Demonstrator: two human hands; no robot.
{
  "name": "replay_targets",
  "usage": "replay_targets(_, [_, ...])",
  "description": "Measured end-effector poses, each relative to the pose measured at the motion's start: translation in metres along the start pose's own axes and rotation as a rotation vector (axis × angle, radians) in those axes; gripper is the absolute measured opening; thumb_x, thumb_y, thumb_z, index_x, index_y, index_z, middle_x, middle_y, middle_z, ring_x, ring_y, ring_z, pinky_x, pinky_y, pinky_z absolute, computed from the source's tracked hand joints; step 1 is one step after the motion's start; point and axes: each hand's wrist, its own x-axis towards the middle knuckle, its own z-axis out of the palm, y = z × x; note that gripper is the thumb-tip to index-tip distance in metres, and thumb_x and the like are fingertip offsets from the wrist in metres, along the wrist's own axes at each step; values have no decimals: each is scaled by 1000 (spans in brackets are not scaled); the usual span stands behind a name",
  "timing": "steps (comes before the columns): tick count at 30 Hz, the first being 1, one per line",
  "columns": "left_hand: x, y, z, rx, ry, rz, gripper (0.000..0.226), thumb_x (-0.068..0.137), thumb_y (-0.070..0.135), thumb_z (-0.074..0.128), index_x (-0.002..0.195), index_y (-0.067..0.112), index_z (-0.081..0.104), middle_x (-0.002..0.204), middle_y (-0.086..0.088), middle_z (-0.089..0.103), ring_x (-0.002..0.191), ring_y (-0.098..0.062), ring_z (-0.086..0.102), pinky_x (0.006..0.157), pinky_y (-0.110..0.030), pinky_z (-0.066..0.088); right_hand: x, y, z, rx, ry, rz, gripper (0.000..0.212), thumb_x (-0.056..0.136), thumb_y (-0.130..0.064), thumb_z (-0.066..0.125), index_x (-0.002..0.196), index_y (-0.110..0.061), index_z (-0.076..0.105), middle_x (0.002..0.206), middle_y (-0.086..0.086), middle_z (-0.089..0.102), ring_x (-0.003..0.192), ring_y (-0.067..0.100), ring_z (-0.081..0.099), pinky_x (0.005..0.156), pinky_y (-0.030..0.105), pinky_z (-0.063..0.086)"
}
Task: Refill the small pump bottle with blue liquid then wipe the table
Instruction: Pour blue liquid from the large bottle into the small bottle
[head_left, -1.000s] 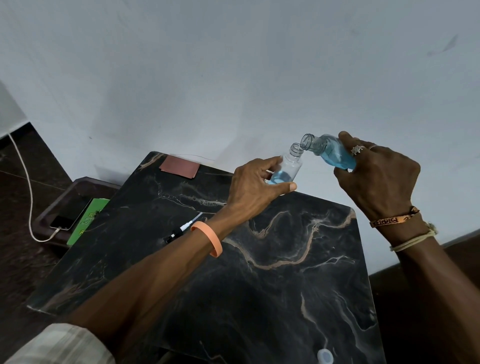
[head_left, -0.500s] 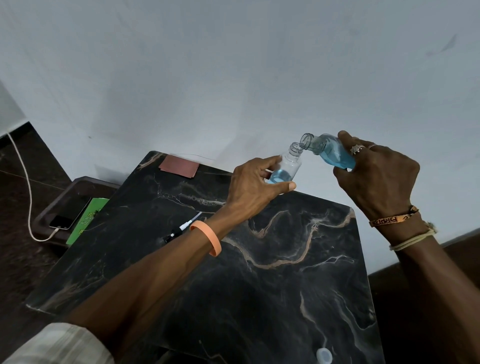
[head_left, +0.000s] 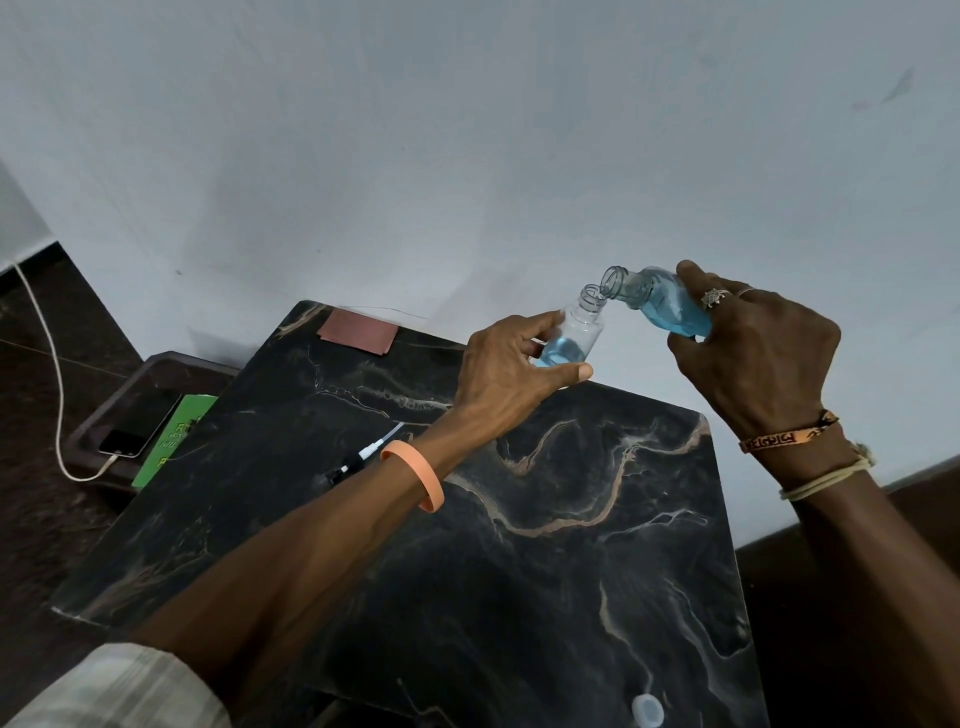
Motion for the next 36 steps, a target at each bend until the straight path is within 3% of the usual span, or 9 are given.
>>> replay_targets(36, [4,-2,1,-1,9,8,63,70,40,89,127,21,68,109,3,75,91,-12,72,81,-39,62,2,2,5,11,-17,8,57,68,-17,81,123,-15,68,105,15,74,80,39,70,60,32,47])
